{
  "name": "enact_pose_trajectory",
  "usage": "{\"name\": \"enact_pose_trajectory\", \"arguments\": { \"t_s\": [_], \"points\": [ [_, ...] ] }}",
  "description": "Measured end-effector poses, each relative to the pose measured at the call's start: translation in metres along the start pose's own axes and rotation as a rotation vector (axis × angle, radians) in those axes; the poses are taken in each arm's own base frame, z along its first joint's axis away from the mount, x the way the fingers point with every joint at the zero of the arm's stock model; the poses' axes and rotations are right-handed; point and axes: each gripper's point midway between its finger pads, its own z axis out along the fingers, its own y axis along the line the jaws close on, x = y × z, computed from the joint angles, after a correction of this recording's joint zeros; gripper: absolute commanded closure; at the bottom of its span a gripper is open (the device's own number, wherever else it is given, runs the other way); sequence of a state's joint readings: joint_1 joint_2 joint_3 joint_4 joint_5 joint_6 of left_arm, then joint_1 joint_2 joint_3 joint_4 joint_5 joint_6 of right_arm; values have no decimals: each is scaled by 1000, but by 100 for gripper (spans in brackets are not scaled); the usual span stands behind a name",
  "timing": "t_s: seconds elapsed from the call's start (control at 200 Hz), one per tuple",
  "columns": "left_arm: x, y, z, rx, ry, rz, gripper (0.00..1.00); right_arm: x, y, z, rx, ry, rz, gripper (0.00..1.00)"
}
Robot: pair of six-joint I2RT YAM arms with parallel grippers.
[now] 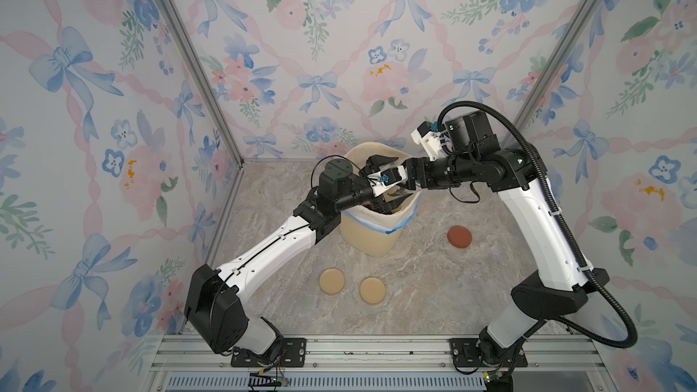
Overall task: Empty moldy tea leaves from jars
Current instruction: Pour the moldy tea leaves from the jar into the trash bin.
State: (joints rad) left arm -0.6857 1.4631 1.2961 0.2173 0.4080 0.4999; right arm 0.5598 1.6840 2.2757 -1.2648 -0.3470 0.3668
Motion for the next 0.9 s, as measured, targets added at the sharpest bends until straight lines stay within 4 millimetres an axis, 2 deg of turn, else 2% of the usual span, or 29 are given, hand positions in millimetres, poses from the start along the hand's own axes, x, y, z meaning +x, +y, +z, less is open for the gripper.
{"name": "enact_pose_trajectory", "arguments": {
  "t_s": [0.605,0.69,0.76,0.8,0.9],
  "points": [
    [6,-6,0,7,-7,-11,2,6,-8,7,24,22,-5,39],
    [7,-8,0,12,-7,-18,10,7,-9,7,27,23,-6,38],
    [7,-9,0,20,-8,-31,30,6,-10,6,30,15,-6,37],
    [7,-10,0,24,-9,-33,37,5,-12,5,35,7,0,36],
    [6,-11,0,27,-12,-22,40,5,-14,3,43,0,8,33]
  ]
}}
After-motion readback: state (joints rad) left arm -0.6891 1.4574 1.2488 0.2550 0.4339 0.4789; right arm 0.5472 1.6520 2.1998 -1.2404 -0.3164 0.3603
